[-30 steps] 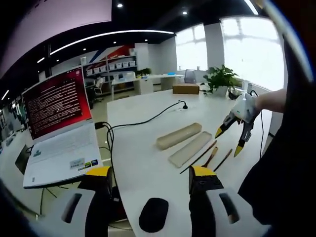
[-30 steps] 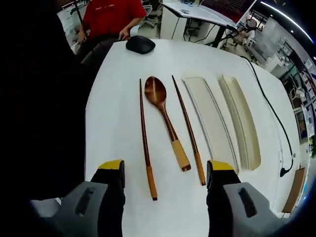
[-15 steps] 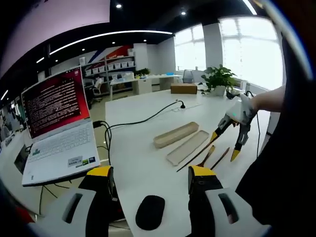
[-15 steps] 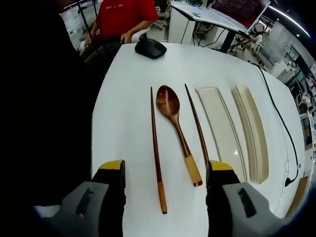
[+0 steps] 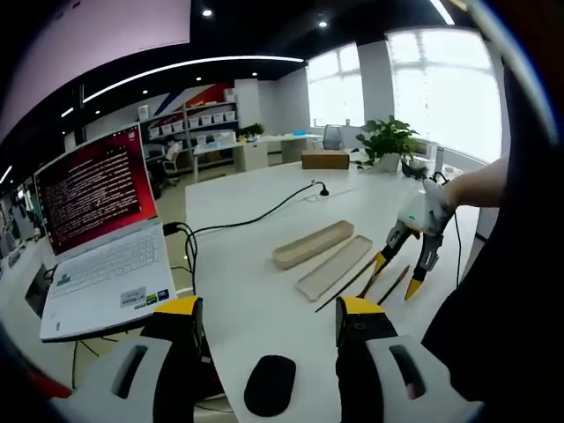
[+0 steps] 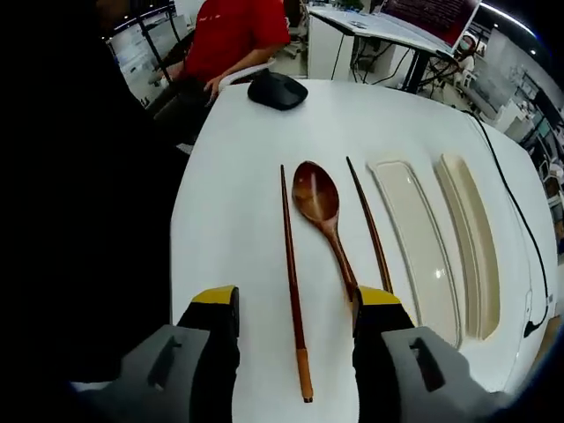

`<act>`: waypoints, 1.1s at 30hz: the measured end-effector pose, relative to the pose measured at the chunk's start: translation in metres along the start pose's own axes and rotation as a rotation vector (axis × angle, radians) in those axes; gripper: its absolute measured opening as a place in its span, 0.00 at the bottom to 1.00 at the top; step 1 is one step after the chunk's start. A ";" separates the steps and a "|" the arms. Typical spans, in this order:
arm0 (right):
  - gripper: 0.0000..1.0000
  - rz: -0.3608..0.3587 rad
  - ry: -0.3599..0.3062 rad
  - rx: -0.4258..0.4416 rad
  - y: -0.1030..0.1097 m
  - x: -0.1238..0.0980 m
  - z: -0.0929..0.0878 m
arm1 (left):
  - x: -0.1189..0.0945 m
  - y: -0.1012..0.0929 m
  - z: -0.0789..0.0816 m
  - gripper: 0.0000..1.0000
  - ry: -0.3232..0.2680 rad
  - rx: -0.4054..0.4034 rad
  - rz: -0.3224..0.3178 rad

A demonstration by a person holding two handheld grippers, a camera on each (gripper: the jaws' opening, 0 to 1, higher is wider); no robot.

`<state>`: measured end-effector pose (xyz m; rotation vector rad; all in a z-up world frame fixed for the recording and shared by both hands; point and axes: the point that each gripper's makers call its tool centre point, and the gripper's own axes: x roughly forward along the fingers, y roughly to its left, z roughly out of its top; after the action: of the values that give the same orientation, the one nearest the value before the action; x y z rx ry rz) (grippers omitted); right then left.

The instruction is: Arrange the utensils inside the cutlery case until each visible utensil rests in its matching compartment.

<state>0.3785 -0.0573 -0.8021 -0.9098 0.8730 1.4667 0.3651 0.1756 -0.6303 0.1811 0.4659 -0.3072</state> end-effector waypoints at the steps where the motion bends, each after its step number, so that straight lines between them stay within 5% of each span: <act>1: 0.45 0.007 0.003 0.001 0.001 0.001 0.000 | 0.000 0.000 0.000 0.63 0.000 -0.003 0.003; 6: 0.32 0.034 0.012 0.007 0.007 0.005 -0.002 | -0.001 0.000 -0.002 0.63 -0.003 -0.010 0.003; 17: 0.27 0.059 0.069 -0.026 0.013 0.015 -0.014 | -0.002 0.000 -0.005 0.63 -0.003 -0.016 0.011; 23: 0.16 -0.005 0.078 -0.090 0.001 0.014 -0.014 | -0.002 -0.004 -0.012 0.63 0.014 -0.023 0.011; 33: 0.12 0.006 0.106 -0.100 0.008 0.019 -0.007 | -0.002 -0.009 -0.016 0.62 0.020 -0.028 0.004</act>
<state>0.3700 -0.0560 -0.8222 -1.0681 0.8870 1.4889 0.3538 0.1716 -0.6440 0.1575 0.4891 -0.2954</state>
